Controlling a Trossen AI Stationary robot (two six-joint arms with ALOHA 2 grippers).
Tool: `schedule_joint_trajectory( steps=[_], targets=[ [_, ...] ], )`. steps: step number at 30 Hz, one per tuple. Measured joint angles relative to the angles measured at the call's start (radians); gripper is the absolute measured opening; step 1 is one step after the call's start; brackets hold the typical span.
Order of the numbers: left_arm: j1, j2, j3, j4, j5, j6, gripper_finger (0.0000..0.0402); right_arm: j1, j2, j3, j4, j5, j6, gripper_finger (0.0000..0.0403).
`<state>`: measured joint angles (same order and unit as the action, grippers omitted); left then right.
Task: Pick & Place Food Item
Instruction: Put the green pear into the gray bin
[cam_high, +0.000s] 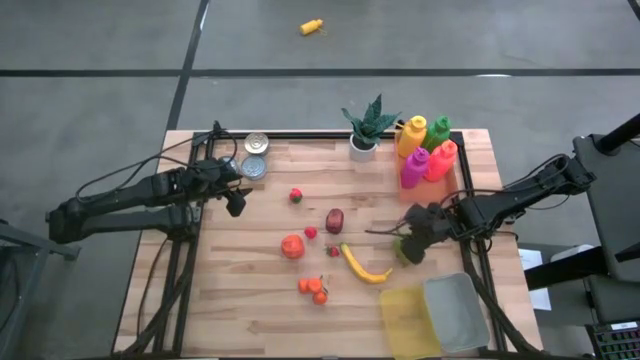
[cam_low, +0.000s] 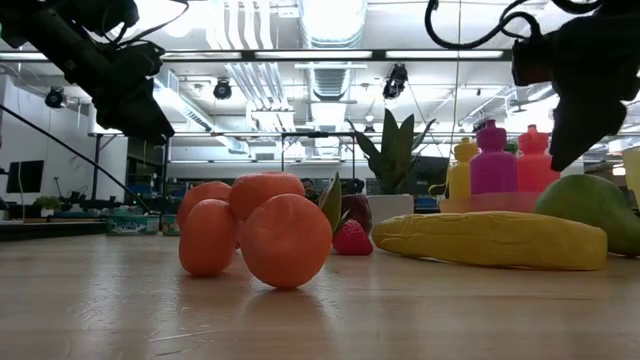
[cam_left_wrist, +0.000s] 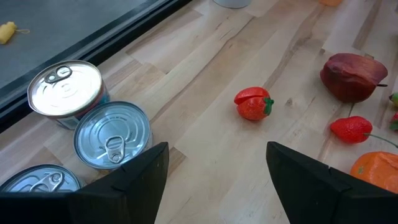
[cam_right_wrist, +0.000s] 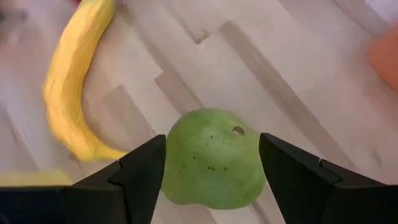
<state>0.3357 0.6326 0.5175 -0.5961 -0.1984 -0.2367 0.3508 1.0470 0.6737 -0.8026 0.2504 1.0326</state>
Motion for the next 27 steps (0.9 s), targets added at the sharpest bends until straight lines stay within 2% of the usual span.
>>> schedule_joint_trajectory(
  steps=[5, 13, 16, 20, 27],
  targets=[
    [0.0, 0.0, 0.0, 0.0, 0.0, 0.0, 0.0275, 0.0, 0.0, 0.003, -0.032, 0.042, 0.264, 0.0264],
    [0.0, 0.0, 0.0, 0.0, 0.0, 0.0, 0.0275, 0.0, 0.0, 0.003, -0.032, 0.041, 0.338, 0.0355],
    [0.0, 0.0, 0.0, 0.0, 0.0, 0.0, 0.0275, 0.0, 0.0, -0.001, -0.031, 0.041, 0.375, 0.0376],
    [0.0, 0.0, 0.0, 0.0, 0.0, 0.0, 0.0275, 0.0, 0.0, -0.002, -0.031, 0.036, 0.43, 0.0381],
    [0.0, 0.0, 0.0, 0.0, 0.0, 0.0, 0.0275, 0.0, 0.004, -0.017, -0.027, 0.018, 0.433, 0.0382]
  ],
)
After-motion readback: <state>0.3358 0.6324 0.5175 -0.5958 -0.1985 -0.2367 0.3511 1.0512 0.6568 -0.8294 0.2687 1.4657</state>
